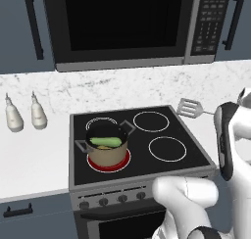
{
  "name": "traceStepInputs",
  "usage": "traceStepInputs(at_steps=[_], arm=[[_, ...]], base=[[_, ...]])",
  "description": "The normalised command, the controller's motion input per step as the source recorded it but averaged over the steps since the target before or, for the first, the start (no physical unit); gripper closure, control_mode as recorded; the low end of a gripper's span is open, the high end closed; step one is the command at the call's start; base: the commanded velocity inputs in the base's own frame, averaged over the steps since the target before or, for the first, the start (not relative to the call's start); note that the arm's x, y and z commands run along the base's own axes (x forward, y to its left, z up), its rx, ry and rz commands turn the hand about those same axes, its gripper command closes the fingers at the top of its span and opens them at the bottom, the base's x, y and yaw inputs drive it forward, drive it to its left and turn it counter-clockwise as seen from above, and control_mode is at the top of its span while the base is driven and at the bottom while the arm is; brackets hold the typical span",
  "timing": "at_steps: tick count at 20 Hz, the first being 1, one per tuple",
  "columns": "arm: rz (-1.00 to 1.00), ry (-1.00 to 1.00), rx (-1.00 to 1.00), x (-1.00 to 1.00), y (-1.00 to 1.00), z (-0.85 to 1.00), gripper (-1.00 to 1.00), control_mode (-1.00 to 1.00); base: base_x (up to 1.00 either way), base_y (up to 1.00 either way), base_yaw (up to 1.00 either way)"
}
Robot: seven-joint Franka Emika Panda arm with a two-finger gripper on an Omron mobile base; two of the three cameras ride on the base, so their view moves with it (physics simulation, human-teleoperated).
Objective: Put the corn and potato in the pot. Retrieve the spatula and lightly stir the vegetables in the pot.
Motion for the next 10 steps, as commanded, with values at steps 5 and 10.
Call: traceStepInputs(at_steps=[5,10], arm=[[0.48,-0.12,-0.36,0.00,1.00,0.60,1.00,-1.00],[0.54,-0.27,-0.26,-0.02,0.75,0.70,1.00,-1.00]], base=[[0.00,0.00,0.00],[0.00,0.00,0.00]])
